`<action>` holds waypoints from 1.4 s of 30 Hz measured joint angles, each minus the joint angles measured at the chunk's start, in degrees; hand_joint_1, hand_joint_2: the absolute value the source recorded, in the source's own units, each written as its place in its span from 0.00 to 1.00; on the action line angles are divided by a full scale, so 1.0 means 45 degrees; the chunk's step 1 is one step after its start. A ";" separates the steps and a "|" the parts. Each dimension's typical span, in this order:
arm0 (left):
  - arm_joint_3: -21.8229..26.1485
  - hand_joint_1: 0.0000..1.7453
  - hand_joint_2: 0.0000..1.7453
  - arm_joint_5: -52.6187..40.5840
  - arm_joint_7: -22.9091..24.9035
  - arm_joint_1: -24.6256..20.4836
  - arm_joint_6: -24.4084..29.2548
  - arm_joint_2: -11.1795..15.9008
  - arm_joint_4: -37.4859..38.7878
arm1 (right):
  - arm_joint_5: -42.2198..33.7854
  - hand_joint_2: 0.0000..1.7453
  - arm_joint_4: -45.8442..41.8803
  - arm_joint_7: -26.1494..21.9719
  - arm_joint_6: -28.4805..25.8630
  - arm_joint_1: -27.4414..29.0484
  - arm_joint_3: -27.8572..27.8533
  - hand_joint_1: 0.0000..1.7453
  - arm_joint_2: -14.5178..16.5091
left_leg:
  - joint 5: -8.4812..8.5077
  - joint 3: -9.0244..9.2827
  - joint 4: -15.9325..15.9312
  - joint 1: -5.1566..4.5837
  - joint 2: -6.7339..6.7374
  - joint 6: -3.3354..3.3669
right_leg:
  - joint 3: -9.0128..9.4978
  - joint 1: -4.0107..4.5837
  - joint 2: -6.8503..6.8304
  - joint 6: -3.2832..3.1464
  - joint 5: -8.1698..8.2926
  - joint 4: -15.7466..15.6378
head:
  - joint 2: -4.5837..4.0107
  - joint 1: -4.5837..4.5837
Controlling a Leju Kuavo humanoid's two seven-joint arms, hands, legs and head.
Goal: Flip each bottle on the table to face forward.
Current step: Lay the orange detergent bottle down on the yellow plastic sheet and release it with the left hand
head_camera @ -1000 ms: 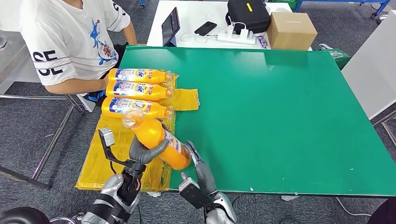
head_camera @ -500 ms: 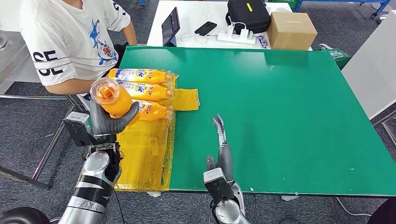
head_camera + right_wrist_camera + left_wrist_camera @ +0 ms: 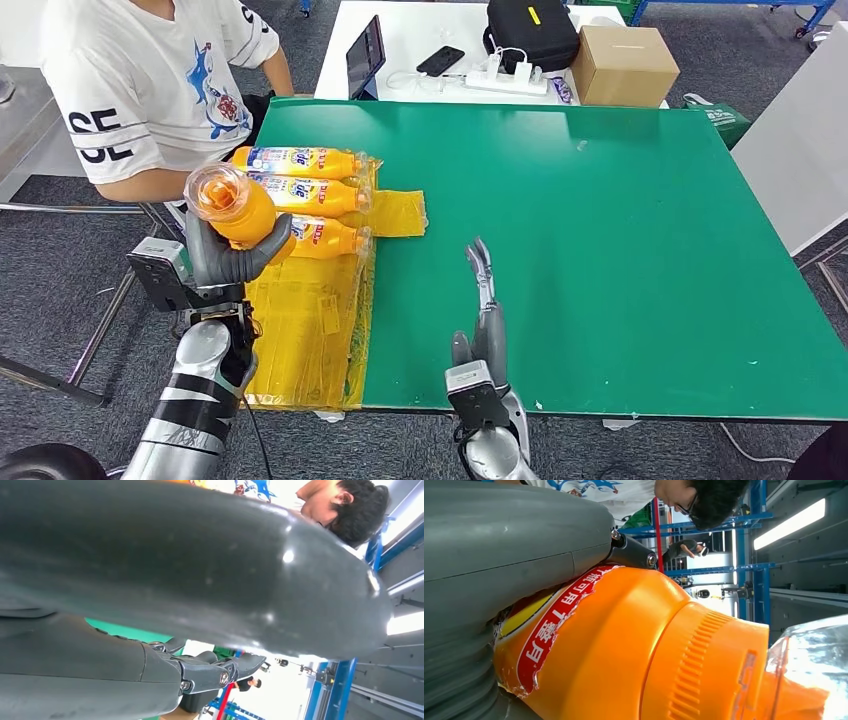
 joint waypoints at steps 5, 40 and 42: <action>-0.0021 1.00 1.00 -0.0902 0.0017 -0.0012 0.0697 0.0010 0.0006 | -0.0189 0.00 -0.0232 0.0000 -0.0428 0.0057 -0.0008 0.00 -0.0013 | 0.0001 -0.0003 0.0000 -0.0001 -0.0006 0.0000 | -0.0003 -0.0001 -0.0001 0.0000 0.0000 0.0000 | 0.0000 0.0000; -0.2812 1.00 1.00 -1.3123 0.3603 -0.0534 -0.1450 0.4010 0.3632 | -0.0947 0.00 -0.3576 -0.0005 -0.1434 0.0729 -0.2024 0.00 -0.0446 | 0.0006 -0.0032 -0.0002 0.0006 0.0071 -0.0041 | -0.0073 0.0002 0.0096 -0.0045 0.0027 0.0006 | 0.0000 0.0001; -0.2935 1.00 1.00 -1.3001 0.3493 -0.0757 -0.1472 0.4000 0.3920 | -0.0951 0.00 -0.3535 -0.0005 -0.1326 0.0712 -0.2036 0.00 -0.0437 | 0.0007 -0.0032 -0.0002 0.0006 0.0068 -0.0042 | -0.0072 0.0002 0.0096 -0.0045 0.0028 0.0007 | 0.0000 0.0001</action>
